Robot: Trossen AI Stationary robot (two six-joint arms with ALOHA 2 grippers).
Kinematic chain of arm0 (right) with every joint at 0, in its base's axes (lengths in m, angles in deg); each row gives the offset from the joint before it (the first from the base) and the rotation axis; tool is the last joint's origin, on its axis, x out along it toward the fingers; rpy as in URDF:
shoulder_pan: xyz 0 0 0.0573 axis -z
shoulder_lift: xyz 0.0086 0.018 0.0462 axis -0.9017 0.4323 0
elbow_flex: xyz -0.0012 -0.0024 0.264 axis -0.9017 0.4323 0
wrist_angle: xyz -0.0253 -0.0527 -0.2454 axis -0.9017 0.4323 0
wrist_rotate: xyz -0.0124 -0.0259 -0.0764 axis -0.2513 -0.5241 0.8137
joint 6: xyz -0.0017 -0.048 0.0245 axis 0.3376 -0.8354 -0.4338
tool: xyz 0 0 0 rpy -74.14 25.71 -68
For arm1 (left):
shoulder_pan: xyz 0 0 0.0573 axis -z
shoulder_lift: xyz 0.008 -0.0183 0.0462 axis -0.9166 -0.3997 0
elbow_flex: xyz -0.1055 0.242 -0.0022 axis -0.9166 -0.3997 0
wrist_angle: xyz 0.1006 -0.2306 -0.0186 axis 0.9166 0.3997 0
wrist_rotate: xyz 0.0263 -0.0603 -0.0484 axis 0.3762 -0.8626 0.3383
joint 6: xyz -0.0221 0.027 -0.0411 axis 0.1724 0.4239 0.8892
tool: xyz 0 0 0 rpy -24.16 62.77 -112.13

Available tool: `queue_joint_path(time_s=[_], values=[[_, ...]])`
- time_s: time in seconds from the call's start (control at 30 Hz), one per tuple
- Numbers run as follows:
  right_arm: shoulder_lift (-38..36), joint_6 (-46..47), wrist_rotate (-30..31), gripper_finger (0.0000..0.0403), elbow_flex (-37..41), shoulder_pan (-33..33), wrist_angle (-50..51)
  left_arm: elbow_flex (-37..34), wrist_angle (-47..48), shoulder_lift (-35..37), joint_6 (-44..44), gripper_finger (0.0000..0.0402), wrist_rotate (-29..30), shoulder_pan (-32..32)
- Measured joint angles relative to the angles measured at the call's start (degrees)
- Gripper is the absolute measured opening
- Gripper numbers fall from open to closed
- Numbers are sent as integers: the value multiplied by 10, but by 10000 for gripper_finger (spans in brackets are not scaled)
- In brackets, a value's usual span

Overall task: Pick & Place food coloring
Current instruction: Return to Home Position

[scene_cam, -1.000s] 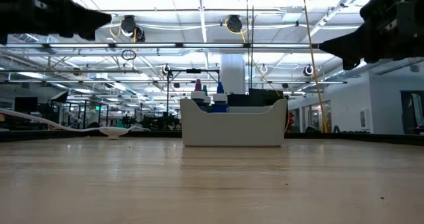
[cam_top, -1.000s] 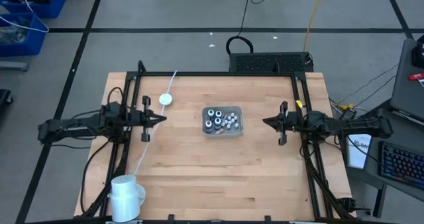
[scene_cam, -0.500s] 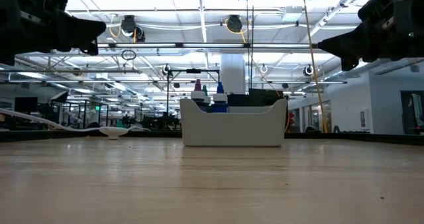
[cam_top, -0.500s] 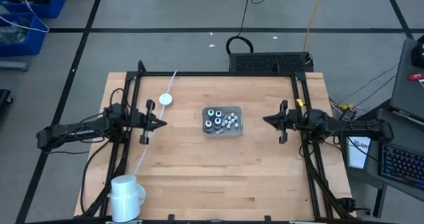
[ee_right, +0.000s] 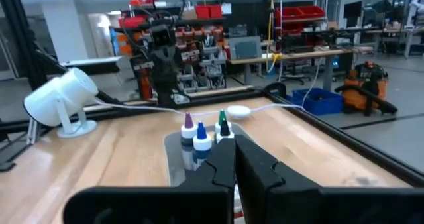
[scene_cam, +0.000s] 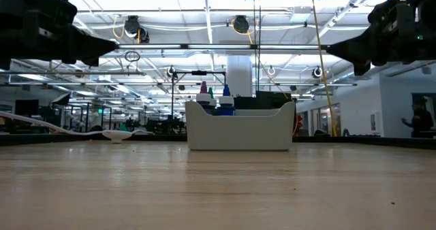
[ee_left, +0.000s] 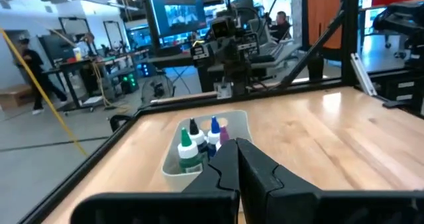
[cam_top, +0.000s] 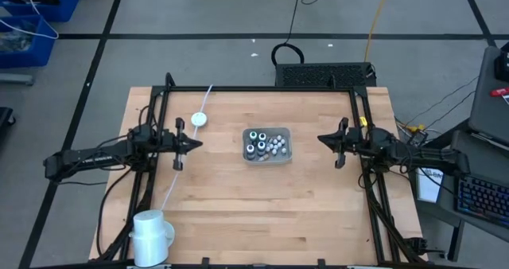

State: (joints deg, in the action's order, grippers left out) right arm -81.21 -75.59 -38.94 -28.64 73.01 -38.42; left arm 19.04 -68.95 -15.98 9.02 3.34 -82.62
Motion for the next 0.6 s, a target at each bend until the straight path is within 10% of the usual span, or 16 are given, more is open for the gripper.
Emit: queue_joint_path(time_s=[0.6], values=[[-81,-11,-16,0,0,-24,15,1,145,146,-23,0,124,73]])
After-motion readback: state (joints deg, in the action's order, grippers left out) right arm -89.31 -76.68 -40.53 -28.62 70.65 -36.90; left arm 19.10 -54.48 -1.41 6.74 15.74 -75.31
